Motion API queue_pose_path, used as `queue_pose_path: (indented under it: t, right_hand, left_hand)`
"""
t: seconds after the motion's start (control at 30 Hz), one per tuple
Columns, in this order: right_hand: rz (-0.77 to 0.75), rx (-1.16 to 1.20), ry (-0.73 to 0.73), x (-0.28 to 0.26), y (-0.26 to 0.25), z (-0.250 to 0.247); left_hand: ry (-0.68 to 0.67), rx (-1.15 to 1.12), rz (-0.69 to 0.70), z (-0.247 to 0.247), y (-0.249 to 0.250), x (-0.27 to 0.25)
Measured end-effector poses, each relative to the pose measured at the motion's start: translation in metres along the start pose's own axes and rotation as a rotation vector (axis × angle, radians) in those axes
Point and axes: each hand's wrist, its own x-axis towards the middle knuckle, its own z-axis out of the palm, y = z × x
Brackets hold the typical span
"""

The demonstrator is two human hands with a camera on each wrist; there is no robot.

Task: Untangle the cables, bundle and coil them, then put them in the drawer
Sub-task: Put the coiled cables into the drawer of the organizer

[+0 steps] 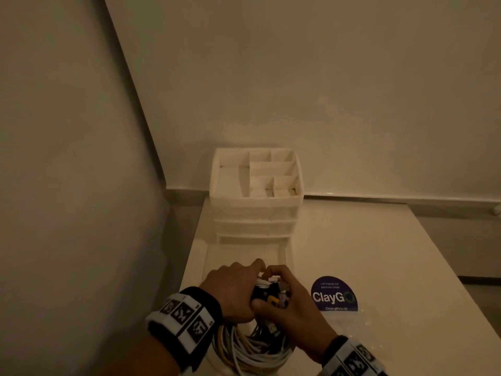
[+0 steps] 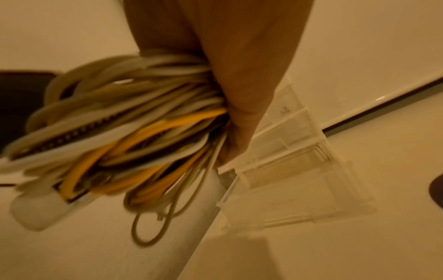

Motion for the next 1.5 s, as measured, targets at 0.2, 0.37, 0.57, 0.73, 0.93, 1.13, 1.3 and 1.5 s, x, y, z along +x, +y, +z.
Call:
queue_pose_path:
  t: [0.2, 0.37, 0.57, 0.73, 0.93, 1.13, 1.3, 1.5]
  right_hand:
    - [0.079, 0.102, 0.112, 0.015, 0.006, -0.002]
    - [0.147, 0.167, 0.257, 0.038, 0.023, -0.014]
    - [0.18, 0.174, 0.324, 0.079, 0.027, -0.014]
    - [0.235, 0.289, 0.442, 0.128, 0.049, -0.026]
    - [0.408, 0.309, 0.573, 0.166, 0.103, -0.041]
    - [0.338, 0.086, 0.59, 0.172, 0.119, -0.04]
    - [0.313, -0.138, 0.511, 0.172, 0.126, -0.031]
    - [0.25, -0.445, 0.596, 0.161, 0.114, -0.023]
  left_hand:
    - [-0.127, -0.42, 0.012, -0.009, -0.026, 0.013]
    - [0.086, -1.106, -0.021, 0.022, -0.046, 0.009]
    - [0.272, -1.314, -0.202, 0.03, -0.058, 0.039]
    - [0.287, -1.384, -0.294, 0.022, -0.073, 0.091]
    - [0.316, -1.535, -0.466, 0.039, -0.087, 0.139]
    - [0.55, -1.063, -0.219, 0.07, -0.097, 0.126]
    - [0.334, -0.43, -0.034, 0.103, -0.088, 0.113]
    - [0.136, -0.137, -0.181, 0.093, -0.075, 0.129]
